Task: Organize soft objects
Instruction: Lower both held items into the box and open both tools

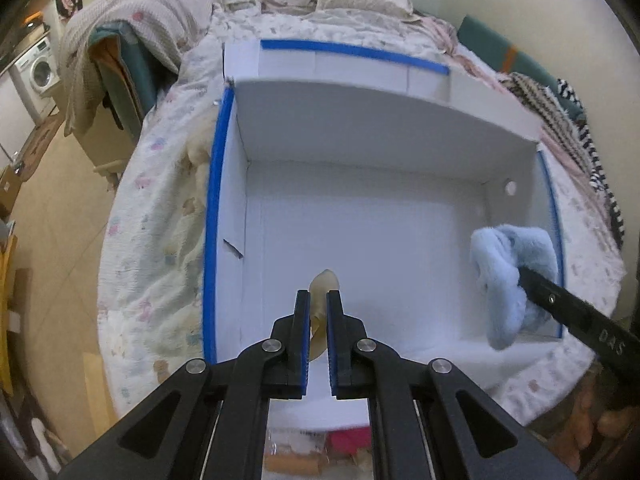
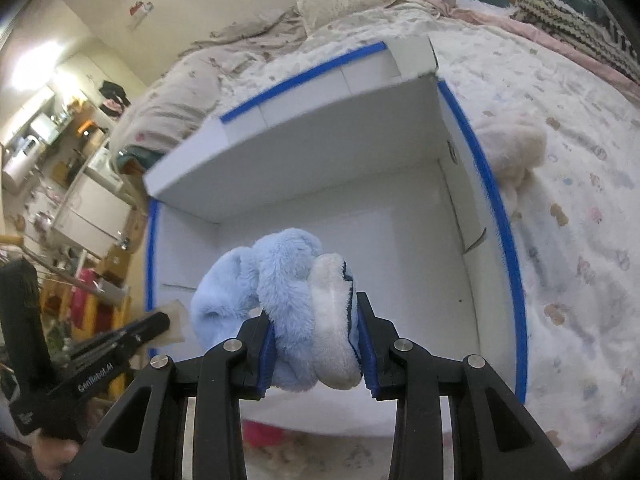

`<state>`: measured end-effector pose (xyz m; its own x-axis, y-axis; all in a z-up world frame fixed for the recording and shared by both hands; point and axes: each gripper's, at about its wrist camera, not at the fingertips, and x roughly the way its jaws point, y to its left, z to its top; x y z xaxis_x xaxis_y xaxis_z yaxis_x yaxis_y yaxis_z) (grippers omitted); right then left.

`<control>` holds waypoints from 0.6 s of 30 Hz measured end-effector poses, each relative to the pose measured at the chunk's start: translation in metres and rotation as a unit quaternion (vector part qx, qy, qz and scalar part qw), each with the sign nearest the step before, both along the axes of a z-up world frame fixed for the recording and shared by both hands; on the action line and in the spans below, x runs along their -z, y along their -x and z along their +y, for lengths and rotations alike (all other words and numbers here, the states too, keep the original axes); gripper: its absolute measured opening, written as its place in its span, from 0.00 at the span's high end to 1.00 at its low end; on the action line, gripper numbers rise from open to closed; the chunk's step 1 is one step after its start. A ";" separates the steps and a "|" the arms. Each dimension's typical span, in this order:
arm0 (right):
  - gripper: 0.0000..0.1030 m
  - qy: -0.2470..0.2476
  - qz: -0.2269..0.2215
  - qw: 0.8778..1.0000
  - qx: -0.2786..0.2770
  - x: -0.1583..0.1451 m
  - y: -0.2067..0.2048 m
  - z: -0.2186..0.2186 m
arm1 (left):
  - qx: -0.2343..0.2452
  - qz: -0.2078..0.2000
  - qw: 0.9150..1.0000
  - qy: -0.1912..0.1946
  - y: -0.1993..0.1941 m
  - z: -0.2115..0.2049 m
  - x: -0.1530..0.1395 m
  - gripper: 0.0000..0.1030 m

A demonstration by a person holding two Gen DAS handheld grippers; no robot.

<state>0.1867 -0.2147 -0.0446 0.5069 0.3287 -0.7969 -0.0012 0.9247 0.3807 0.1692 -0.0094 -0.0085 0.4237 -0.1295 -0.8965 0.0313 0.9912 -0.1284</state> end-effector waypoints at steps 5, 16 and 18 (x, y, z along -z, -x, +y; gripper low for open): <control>0.64 0.008 0.033 0.999 0.000 0.027 -0.009 0.001 | 0.001 0.026 1.000 0.003 -0.009 -0.006 0.029 0.93; 0.64 0.018 0.095 0.995 -0.015 0.067 -0.016 0.009 | 0.022 0.040 0.999 -0.019 -0.012 -0.018 0.056 0.93; 0.64 0.022 0.103 0.994 -0.018 0.071 -0.016 0.010 | 0.021 0.046 0.999 -0.014 -0.011 -0.018 0.058 0.93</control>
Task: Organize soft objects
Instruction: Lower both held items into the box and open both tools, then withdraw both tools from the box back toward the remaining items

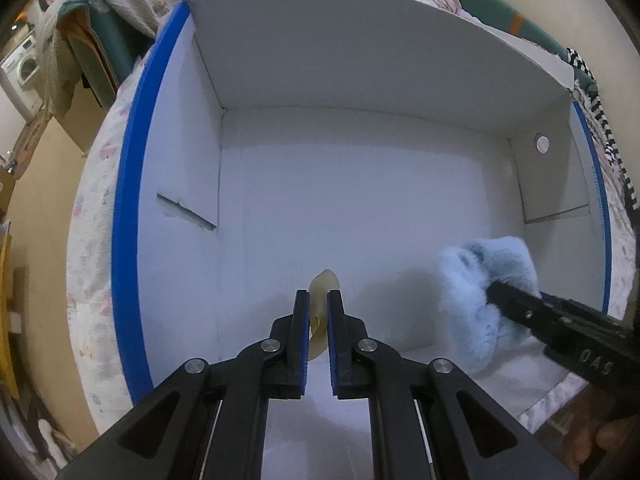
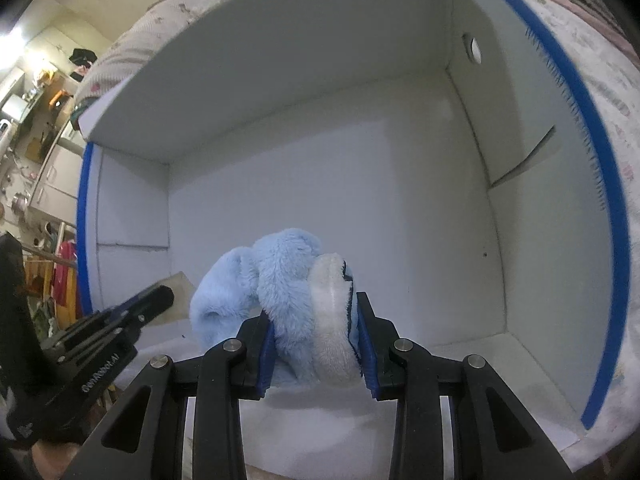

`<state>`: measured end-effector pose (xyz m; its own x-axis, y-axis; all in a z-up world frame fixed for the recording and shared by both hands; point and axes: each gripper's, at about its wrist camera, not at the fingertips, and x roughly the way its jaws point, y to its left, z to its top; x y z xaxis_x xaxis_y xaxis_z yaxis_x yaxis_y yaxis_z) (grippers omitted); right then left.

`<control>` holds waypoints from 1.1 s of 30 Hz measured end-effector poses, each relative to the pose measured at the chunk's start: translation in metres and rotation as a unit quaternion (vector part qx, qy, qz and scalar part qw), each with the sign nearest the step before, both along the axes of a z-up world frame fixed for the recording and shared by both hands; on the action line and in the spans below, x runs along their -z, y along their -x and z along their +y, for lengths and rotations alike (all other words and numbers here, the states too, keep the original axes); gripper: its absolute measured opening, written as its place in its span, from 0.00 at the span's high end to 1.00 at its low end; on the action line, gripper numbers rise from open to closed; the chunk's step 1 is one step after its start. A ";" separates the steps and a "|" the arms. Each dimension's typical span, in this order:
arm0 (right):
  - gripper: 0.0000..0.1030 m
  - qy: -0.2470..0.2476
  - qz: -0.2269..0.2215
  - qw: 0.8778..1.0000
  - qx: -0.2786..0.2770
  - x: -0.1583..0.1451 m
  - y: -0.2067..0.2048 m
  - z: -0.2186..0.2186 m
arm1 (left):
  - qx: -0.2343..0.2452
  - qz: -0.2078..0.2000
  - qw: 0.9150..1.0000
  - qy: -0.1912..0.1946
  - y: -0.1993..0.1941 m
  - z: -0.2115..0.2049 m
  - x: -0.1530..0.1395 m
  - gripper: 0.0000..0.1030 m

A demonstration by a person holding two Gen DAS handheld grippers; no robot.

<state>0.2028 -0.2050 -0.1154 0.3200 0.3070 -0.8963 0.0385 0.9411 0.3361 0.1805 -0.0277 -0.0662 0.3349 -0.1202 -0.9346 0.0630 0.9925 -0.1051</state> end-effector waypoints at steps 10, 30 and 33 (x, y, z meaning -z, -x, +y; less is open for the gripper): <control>0.61 0.010 0.012 1.000 -0.001 0.007 0.005 -0.002 | 0.011 -0.006 1.000 -0.014 -0.004 -0.009 -0.002 0.92; 0.11 -0.046 -0.042 0.997 0.040 -0.020 0.013 -0.027 | 0.043 -0.039 0.998 -0.018 0.007 -0.022 -0.021 0.39; 0.10 -0.028 -0.067 0.997 0.037 -0.028 0.018 -0.023 | 0.043 -0.045 0.998 -0.022 0.011 -0.022 -0.026 0.38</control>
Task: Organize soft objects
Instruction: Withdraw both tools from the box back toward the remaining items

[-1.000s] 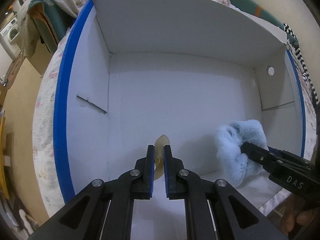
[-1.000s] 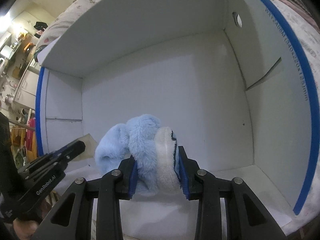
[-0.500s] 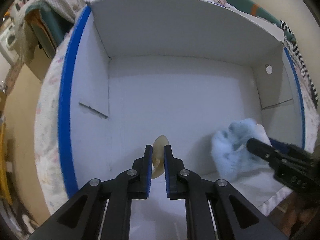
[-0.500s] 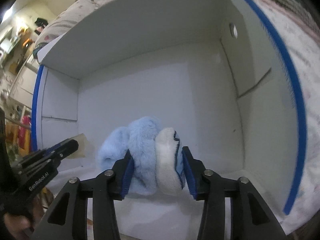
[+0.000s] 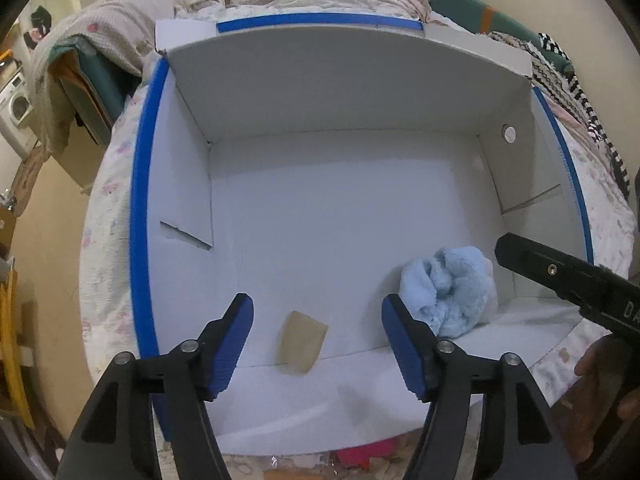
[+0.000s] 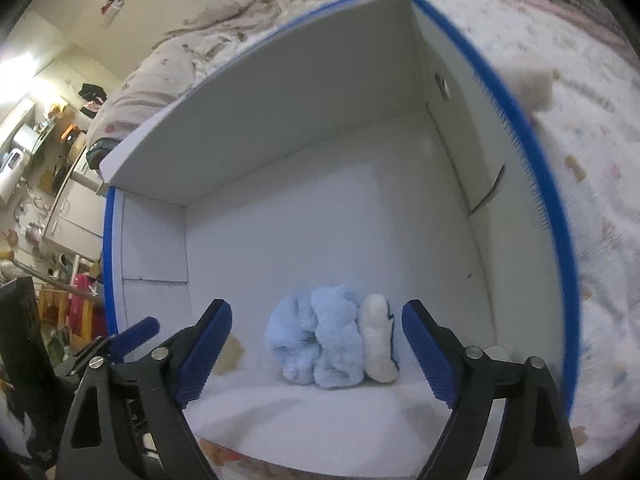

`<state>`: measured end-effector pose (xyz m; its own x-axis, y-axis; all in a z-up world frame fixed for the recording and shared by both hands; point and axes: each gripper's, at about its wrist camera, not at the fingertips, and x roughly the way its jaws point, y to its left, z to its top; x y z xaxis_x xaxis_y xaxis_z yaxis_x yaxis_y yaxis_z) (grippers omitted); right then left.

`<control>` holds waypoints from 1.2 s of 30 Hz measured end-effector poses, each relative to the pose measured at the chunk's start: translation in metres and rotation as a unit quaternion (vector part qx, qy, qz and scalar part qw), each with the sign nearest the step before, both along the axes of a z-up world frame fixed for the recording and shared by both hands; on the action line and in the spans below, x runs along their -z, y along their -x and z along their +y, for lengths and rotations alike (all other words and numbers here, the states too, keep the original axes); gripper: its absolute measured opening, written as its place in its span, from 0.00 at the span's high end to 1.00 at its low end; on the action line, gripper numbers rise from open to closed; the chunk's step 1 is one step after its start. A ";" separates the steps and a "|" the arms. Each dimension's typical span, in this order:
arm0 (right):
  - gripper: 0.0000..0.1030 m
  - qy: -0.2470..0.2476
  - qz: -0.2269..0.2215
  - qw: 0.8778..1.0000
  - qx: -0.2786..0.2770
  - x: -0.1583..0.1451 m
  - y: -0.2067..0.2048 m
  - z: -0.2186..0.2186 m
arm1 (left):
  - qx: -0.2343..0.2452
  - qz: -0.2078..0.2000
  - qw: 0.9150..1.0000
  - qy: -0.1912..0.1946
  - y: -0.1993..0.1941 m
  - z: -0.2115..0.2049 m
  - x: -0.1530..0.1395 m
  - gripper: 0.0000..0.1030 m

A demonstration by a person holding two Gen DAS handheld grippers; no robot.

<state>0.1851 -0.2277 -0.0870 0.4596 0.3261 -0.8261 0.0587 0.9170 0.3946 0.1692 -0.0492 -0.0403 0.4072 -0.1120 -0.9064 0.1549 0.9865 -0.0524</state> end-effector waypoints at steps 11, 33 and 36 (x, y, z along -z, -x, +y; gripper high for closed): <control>0.10 0.015 -0.036 0.999 0.007 -0.028 0.022 0.000 | -0.033 -0.048 0.998 -0.008 0.032 0.027 -0.035 0.37; 0.10 0.004 -0.038 0.999 -0.016 -0.028 0.101 0.024 | -0.133 -0.015 0.991 0.027 0.108 0.096 -0.015 0.37; 0.10 0.009 -0.041 0.999 -0.035 -0.026 0.102 0.035 | -0.133 0.005 0.991 0.026 0.111 0.099 -0.006 0.37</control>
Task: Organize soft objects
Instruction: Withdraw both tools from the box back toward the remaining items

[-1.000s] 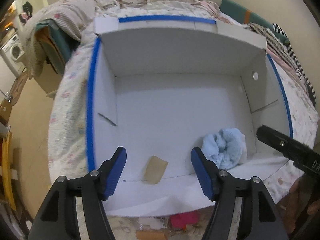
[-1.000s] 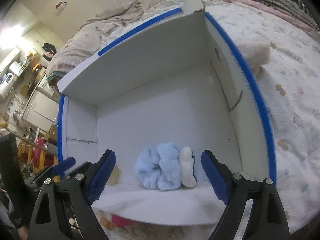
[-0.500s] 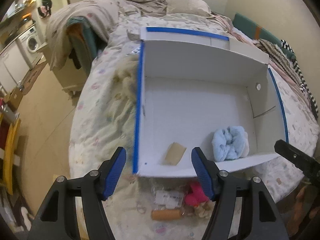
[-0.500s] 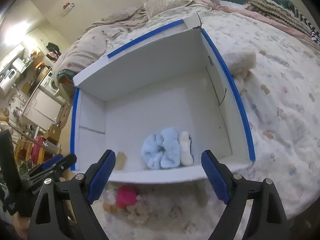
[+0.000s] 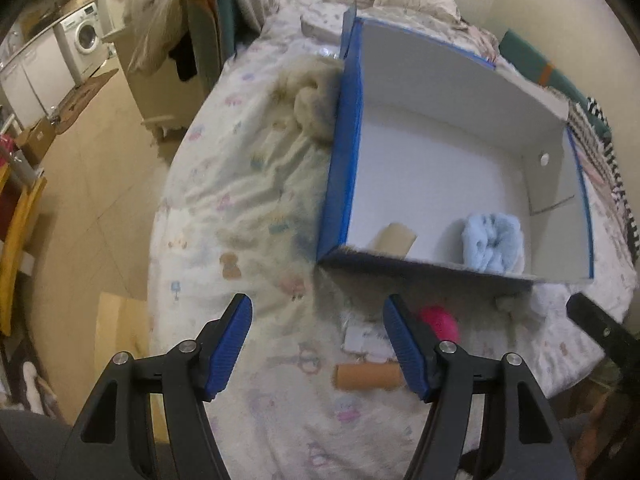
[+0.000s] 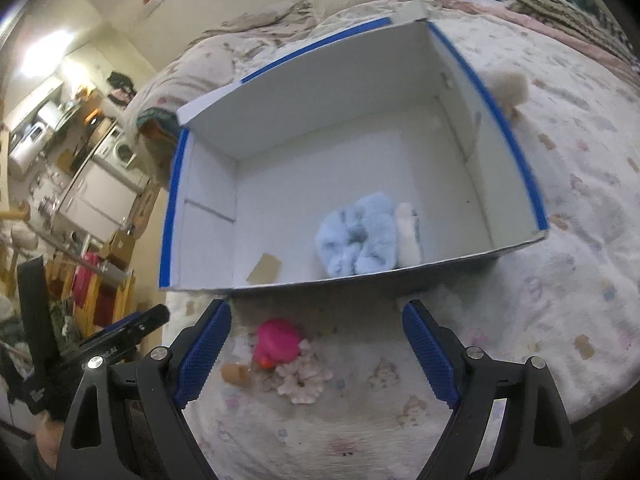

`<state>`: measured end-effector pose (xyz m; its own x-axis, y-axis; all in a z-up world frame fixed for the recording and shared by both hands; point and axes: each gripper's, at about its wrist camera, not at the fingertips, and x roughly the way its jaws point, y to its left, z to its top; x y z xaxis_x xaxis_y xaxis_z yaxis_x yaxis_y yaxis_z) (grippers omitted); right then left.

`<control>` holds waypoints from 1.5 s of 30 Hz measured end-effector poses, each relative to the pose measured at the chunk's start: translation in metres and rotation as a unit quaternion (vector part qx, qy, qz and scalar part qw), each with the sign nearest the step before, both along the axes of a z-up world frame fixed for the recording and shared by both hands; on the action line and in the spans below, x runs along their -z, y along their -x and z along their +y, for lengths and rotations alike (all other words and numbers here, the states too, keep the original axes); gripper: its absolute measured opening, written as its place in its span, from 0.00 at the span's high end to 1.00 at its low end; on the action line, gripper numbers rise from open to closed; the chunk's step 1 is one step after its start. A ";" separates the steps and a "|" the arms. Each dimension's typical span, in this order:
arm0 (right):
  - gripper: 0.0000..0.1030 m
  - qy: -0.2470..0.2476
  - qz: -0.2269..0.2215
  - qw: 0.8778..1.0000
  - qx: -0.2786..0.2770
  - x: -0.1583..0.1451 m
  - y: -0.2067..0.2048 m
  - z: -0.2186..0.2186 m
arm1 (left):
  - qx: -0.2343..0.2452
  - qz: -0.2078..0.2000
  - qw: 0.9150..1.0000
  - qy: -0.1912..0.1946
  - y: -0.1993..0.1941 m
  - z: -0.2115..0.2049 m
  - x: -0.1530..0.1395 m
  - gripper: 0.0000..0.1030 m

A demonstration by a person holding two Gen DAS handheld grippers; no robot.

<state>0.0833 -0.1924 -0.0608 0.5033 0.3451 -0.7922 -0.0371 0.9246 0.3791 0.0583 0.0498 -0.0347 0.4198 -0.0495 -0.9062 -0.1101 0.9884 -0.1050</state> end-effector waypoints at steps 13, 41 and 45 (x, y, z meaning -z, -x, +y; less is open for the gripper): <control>0.10 0.003 0.008 1.000 0.000 0.010 -0.005 0.007 | 0.006 0.115 0.992 0.053 -0.002 -0.005 0.058 0.37; 0.10 0.000 0.046 0.999 0.007 0.030 -0.013 0.004 | 0.067 0.099 0.989 0.092 0.005 -0.043 0.045 0.94; 0.10 0.003 0.060 0.998 -0.003 0.035 -0.013 0.008 | 0.037 0.064 0.994 0.076 0.008 -0.025 0.029 0.94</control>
<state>0.0968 -0.1843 -0.0958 0.4027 0.3424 -0.8489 0.0019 0.9271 0.3748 0.0501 0.0250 -0.0634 0.2923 -0.2165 -0.9315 -0.0599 0.9680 -0.2438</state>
